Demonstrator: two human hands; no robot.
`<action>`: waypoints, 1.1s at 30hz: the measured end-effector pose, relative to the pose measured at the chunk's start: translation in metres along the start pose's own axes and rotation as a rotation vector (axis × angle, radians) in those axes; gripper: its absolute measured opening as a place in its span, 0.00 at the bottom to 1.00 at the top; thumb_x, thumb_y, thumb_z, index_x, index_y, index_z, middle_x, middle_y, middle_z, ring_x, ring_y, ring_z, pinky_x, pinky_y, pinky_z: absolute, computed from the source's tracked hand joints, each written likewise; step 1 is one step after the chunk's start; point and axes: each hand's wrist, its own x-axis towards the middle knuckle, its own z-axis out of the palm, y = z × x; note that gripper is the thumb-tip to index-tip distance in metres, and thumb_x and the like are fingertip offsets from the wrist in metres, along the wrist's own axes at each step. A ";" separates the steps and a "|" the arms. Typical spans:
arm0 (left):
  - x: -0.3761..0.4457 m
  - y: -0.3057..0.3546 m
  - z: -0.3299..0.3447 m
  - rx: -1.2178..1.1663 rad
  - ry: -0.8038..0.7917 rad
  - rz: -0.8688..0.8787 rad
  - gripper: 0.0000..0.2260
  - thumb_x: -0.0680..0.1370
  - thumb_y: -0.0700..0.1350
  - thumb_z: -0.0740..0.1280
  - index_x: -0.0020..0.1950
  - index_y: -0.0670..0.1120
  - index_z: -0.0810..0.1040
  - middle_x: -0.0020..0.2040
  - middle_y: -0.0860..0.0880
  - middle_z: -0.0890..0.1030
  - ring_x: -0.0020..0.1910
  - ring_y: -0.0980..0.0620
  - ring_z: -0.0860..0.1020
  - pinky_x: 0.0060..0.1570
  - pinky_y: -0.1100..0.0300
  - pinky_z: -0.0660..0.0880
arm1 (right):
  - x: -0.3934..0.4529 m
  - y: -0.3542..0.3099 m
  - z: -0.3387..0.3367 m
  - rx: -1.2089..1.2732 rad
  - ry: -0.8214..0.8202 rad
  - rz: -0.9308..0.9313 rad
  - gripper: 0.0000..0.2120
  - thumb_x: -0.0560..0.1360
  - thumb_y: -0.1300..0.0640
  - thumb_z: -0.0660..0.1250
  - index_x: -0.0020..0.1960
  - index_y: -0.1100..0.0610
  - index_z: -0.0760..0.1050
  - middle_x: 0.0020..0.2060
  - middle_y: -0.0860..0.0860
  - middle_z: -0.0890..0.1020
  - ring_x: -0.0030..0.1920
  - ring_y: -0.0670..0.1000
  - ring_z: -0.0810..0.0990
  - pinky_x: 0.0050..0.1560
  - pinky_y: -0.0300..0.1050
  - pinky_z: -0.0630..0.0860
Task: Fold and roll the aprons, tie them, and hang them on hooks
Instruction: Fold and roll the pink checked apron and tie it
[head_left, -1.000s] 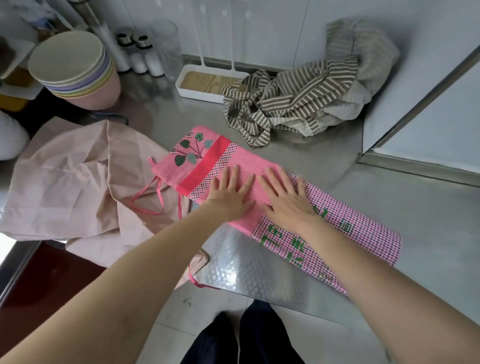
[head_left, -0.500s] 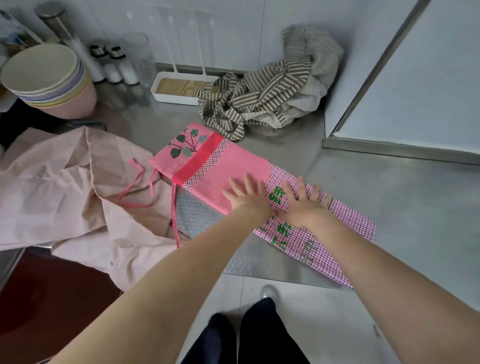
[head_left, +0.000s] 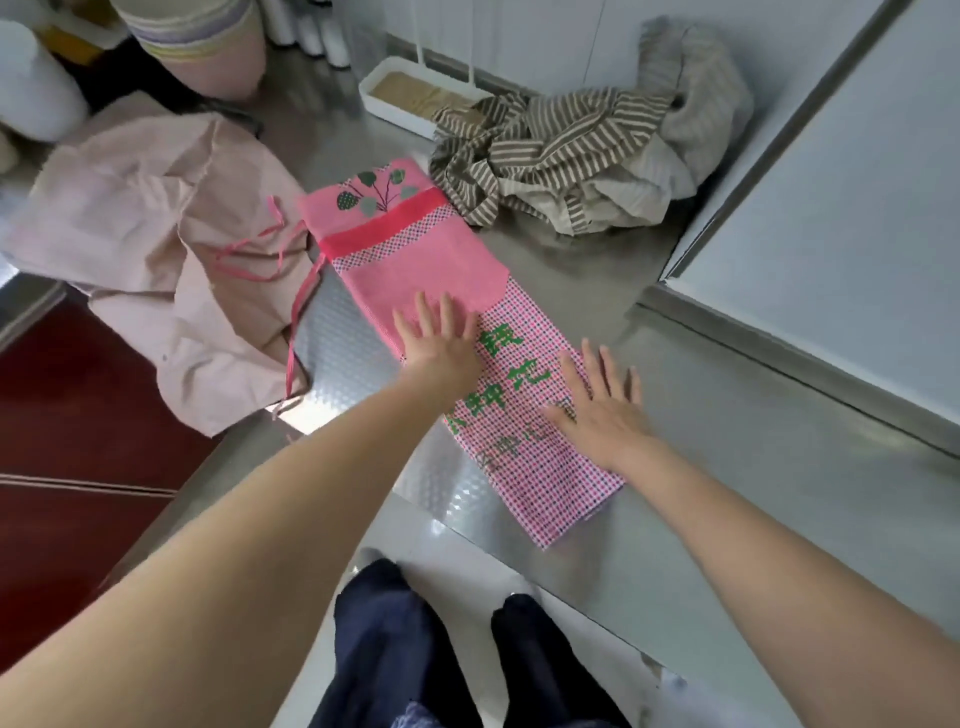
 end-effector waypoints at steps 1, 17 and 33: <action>-0.009 0.010 0.004 -0.027 0.057 -0.027 0.27 0.81 0.49 0.49 0.77 0.50 0.42 0.77 0.43 0.39 0.74 0.36 0.39 0.69 0.34 0.40 | 0.002 -0.003 0.000 -0.001 0.027 -0.002 0.33 0.78 0.36 0.40 0.74 0.48 0.29 0.73 0.52 0.29 0.73 0.54 0.29 0.73 0.58 0.33; -0.085 -0.005 0.037 -1.339 0.310 -0.580 0.24 0.77 0.33 0.58 0.71 0.46 0.58 0.39 0.47 0.76 0.33 0.50 0.72 0.32 0.58 0.70 | 0.012 -0.029 -0.039 0.494 0.023 -0.165 0.28 0.75 0.66 0.59 0.73 0.55 0.59 0.66 0.60 0.67 0.67 0.60 0.67 0.65 0.46 0.63; -0.120 0.008 0.052 -0.996 0.071 -0.616 0.06 0.79 0.42 0.60 0.49 0.40 0.72 0.48 0.44 0.80 0.46 0.42 0.81 0.47 0.52 0.78 | -0.002 -0.036 -0.031 0.561 -0.040 0.184 0.28 0.76 0.61 0.61 0.73 0.65 0.54 0.69 0.61 0.67 0.68 0.60 0.67 0.67 0.51 0.66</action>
